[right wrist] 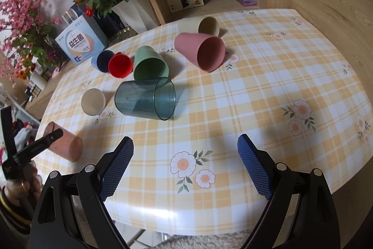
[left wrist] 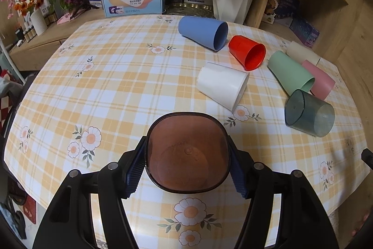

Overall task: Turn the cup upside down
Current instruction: 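Rotate the brown cup rim-down with the left gripper and lower it onto the table, then open the left gripper and lift it away from the cup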

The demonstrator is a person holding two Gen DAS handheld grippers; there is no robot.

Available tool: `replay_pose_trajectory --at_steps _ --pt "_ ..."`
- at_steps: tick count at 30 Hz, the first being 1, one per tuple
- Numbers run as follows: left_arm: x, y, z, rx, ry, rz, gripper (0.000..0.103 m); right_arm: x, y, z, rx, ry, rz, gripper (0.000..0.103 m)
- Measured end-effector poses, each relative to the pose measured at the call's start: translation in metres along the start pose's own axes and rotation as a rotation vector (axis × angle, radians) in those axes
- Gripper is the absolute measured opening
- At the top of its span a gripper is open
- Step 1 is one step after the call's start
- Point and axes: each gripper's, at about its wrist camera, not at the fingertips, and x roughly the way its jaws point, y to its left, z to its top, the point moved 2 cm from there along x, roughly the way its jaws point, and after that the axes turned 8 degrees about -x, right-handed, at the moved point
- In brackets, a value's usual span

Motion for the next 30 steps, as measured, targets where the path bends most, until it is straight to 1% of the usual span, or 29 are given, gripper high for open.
replay_pose_trajectory --at_steps 5,7,9,14,15,20,22,25,27,30 --pt "-0.014 -0.001 0.007 -0.008 -0.024 -0.020 0.064 -0.016 0.003 0.008 -0.008 -0.033 -0.002 0.088" --pt "-0.022 -0.001 0.011 -0.007 -0.041 -0.028 0.067 -0.024 0.005 0.012 -0.011 -0.050 -0.002 0.088" --pt "-0.030 -0.003 0.015 -0.003 -0.058 -0.034 0.068 -0.033 0.007 0.015 -0.014 -0.067 -0.001 0.088" --pt "-0.067 -0.006 0.027 0.007 -0.127 -0.062 0.068 -0.061 0.012 0.026 -0.023 -0.125 -0.004 0.088" --pt "-0.077 -0.007 0.029 0.013 -0.147 -0.065 0.069 -0.068 0.014 0.028 -0.027 -0.141 -0.005 0.088" --pt "-0.139 -0.017 0.037 0.063 -0.285 -0.077 0.081 -0.104 0.027 0.039 -0.063 -0.223 -0.005 0.088" --pt "-0.162 -0.020 0.038 0.077 -0.336 -0.075 0.089 -0.119 0.033 0.042 -0.081 -0.255 -0.007 0.088" --pt "-0.196 -0.024 0.036 0.088 -0.407 -0.067 0.097 -0.137 0.040 0.046 -0.101 -0.294 -0.008 0.088" --pt "-0.216 -0.027 0.033 0.094 -0.447 -0.038 0.097 -0.148 0.045 0.047 -0.114 -0.315 -0.010 0.088" --pt "-0.234 -0.028 0.028 0.095 -0.480 -0.028 0.097 -0.161 0.051 0.049 -0.135 -0.339 -0.018 0.088"
